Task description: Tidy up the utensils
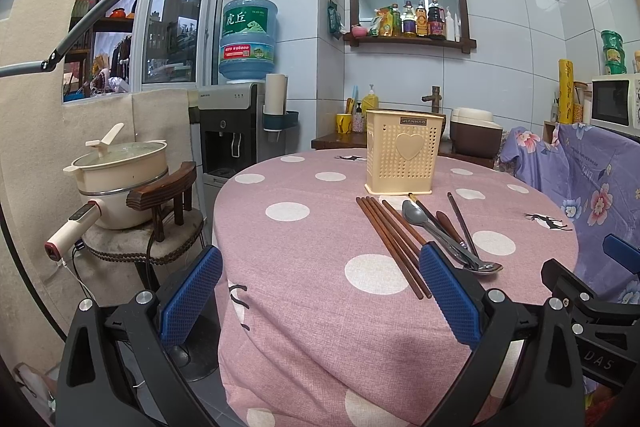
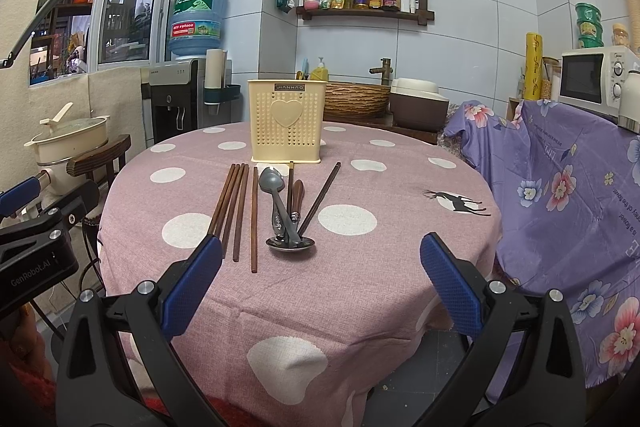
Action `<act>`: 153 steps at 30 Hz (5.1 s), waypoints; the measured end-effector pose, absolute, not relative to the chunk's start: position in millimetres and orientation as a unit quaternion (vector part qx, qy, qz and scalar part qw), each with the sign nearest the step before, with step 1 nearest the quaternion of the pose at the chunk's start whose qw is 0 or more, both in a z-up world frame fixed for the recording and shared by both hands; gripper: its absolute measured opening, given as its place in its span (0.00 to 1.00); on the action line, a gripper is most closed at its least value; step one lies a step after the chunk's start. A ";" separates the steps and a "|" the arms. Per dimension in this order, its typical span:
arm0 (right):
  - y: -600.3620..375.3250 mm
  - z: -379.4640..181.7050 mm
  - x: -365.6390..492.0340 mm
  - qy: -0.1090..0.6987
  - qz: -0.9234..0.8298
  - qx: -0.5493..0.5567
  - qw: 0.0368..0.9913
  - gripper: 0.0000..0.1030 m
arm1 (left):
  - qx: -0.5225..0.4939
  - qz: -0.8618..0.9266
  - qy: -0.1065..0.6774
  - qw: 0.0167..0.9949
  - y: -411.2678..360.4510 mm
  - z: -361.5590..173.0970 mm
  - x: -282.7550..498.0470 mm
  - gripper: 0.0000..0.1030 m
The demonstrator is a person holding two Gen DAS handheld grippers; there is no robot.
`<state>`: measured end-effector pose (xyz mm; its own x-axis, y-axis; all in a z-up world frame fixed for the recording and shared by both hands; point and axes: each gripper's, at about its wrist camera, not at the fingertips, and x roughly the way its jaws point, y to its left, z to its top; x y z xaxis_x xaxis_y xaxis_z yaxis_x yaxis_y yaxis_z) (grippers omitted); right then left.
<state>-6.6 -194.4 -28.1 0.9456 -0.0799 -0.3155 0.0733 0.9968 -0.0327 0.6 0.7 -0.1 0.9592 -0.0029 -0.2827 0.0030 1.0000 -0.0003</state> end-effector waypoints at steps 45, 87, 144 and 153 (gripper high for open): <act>-198.6 -22.3 -3.9 0.163 -0.038 -0.010 0.986 0.95 | 0.000 -0.002 0.146 0.989 0.6 -0.2 1.5 0.95; -234.5 -19.4 207.1 0.323 -0.032 -0.035 0.945 0.95 | 0.054 -0.060 0.433 0.898 -4.2 -43.2 230.8 0.75; -231.5 -47.2 358.4 0.445 -0.068 0.037 0.892 0.09 | 0.001 -0.005 0.450 0.893 -39.1 -44.9 292.9 0.10; -250.5 -45.7 361.6 0.446 -0.044 0.080 0.891 0.08 | -0.035 -0.025 0.454 0.890 -32.1 -43.3 299.3 0.09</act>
<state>361.6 -250.5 -45.7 0.5988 -0.0069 -0.8008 0.1492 0.9834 0.1030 299.3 -32.1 -43.3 0.5869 -0.0768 -0.8060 0.0136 0.9963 -0.0851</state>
